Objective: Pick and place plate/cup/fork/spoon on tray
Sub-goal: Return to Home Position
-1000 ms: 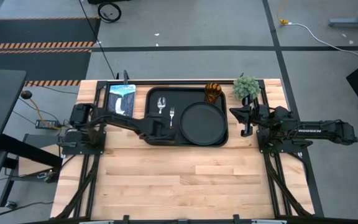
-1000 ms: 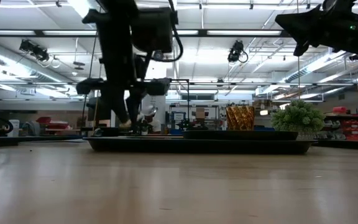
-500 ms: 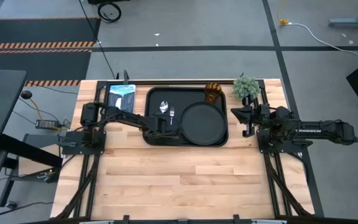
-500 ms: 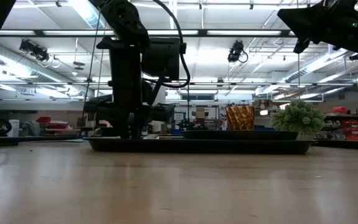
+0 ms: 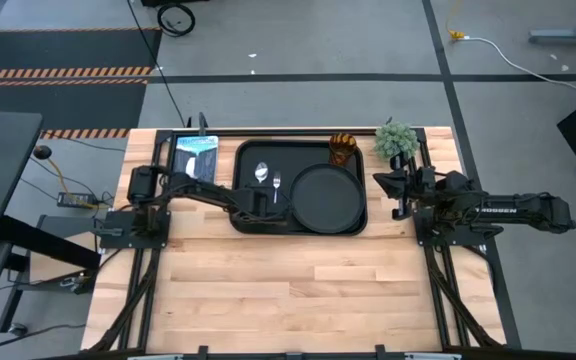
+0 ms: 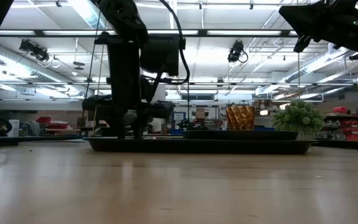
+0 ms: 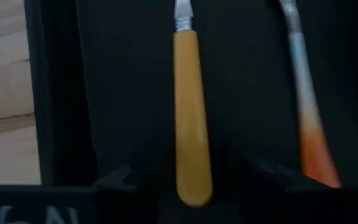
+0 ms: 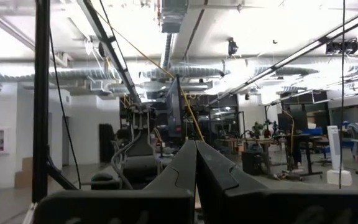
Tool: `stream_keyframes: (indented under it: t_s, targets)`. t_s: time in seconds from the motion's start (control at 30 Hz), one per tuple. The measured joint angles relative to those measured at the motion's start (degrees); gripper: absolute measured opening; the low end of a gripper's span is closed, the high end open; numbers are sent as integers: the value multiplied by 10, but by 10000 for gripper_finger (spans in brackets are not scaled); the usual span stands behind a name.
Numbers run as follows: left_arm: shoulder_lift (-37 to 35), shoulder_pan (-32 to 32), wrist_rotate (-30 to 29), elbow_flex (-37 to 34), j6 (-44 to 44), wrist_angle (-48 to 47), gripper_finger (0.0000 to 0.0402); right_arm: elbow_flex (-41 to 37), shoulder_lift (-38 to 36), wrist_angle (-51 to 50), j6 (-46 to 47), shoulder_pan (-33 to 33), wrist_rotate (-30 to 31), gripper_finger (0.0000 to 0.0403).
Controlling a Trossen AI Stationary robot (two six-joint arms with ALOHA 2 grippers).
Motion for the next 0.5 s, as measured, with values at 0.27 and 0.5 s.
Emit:
stream_keyframes:
  t_s: [0.27, 0.5]
  targets:
    - [-36, -32, -27, 5, 56, -2, 172, 0, -15, -7, 11, -16, -56, 9]
    - [-77, -52, -69, 5, 236, 8, 172, 0, -19, -101, 28, -65, -71, 9]
